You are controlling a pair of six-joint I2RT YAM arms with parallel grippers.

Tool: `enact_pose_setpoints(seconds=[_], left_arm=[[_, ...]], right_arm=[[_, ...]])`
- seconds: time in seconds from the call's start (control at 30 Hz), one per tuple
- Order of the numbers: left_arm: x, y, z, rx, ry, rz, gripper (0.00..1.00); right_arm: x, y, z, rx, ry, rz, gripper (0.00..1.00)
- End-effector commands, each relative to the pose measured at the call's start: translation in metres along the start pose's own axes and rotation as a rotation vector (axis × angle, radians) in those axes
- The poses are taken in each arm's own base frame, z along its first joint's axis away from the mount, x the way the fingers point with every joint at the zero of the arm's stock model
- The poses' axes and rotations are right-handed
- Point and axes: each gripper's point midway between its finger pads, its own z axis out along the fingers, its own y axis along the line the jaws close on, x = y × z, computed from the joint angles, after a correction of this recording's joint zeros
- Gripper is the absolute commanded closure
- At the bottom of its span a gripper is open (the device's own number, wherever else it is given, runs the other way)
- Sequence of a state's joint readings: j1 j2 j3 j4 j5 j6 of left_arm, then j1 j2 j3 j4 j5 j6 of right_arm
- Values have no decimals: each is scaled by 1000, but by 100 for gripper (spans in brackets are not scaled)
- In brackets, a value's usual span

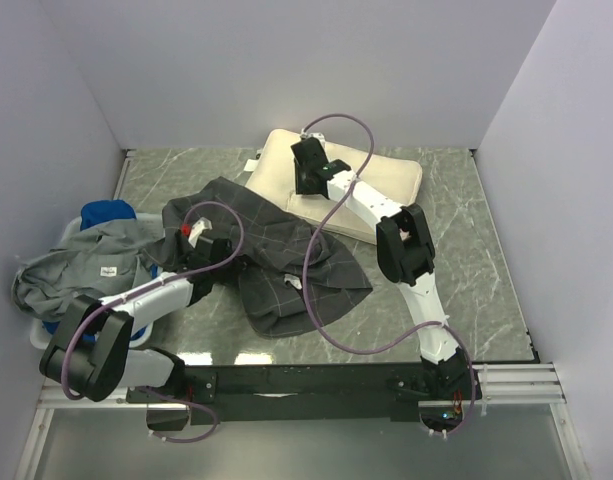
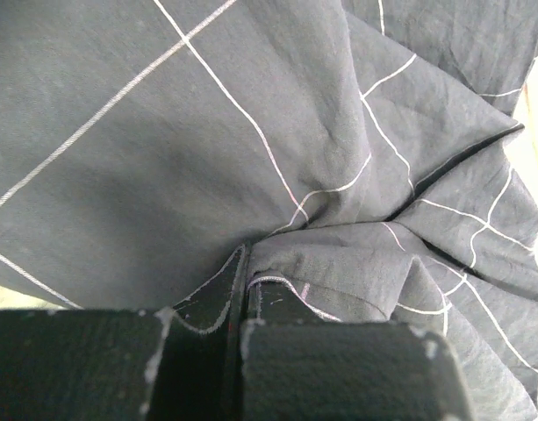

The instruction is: Put the pillow into the pillowcase

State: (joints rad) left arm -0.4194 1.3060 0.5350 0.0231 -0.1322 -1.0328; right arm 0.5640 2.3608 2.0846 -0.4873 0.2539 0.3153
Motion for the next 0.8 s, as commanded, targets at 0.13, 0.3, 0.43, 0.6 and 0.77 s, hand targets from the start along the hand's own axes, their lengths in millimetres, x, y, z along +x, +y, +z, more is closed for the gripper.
enact_pose_setpoints(seconds=[0.13, 0.3, 0.43, 0.6, 0.77], left_arm=[[-22, -22, -4, 47, -26, 1, 99], [-35, -28, -1, 55, -36, -12, 99], [-44, -25, 1, 54, -34, -57, 99], [-49, -20, 1, 55, -42, -94, 99], [-54, -24, -5, 78, -58, -105, 99]], right_arm=[[66, -63, -5, 124, 182, 87, 100], [98, -115, -16, 163, 224, 216, 100], [106, -152, -32, 171, 193, 332, 100], [125, -158, -58, 153, 198, 401, 100], [111, -157, -93, 125, 114, 413, 56]])
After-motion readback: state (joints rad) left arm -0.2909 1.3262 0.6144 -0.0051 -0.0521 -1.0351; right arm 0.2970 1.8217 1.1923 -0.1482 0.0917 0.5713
